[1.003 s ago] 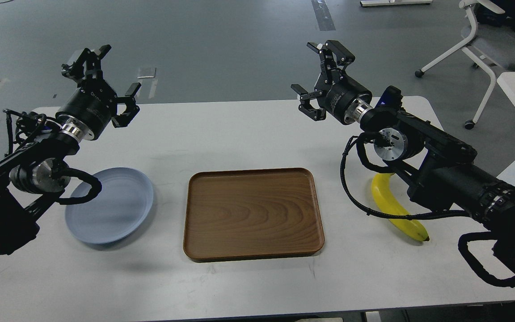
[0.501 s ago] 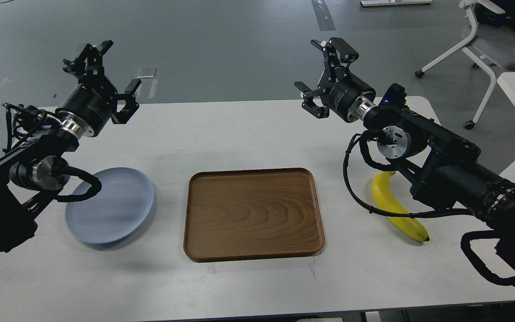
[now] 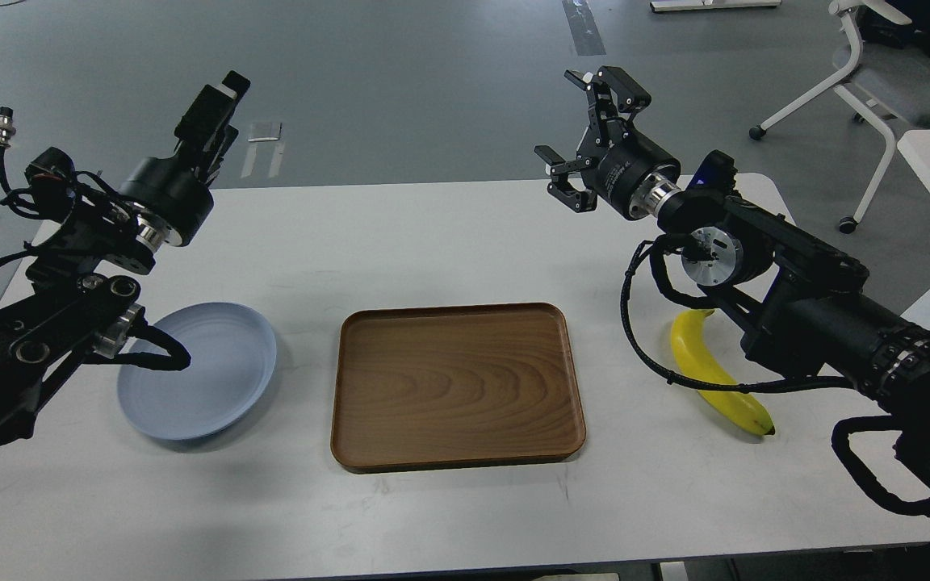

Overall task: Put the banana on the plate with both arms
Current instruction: 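Move the left gripper down toward the rim of the light blue plate, then lower the left gripper and grasp the plate's rim farthest from the tray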

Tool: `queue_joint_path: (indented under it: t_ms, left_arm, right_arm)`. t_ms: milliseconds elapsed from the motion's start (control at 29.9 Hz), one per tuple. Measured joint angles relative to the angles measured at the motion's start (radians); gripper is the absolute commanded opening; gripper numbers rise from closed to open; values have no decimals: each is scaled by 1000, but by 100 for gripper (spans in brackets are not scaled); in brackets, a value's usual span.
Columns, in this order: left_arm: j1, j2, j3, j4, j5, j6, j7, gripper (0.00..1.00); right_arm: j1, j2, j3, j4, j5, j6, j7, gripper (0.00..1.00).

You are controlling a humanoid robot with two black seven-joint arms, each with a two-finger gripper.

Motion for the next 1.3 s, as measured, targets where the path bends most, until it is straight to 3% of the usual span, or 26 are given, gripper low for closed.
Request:
queue_joint_path:
  t_ms: [134,267,368,769,1069,1303]
  left_arm:
    - [-9,48,112,-3,103,34,0,98]
    - [3,89,200,0,257,197,-1,98]
    - [5,157,266,0,293,249,-2,97]
    - [111,355,471,36,288,255,11,98]
    - [211,359,476,39,222,241,19,97]
    - [243,340,476,85,220,243,18,88]
  right_arm:
    - [-1,0,5,0,0,0,1,100]
    - [-4,0,42,0,0,-7,9,100]
    - [-4,0,64,0,1,-8,13,100]
    - [-3,3,64,0,1,-30,13,100]
    - [-4,7,63,0,1,-45,12,100]
    - [0,2,62,0,1,-47,11,100]
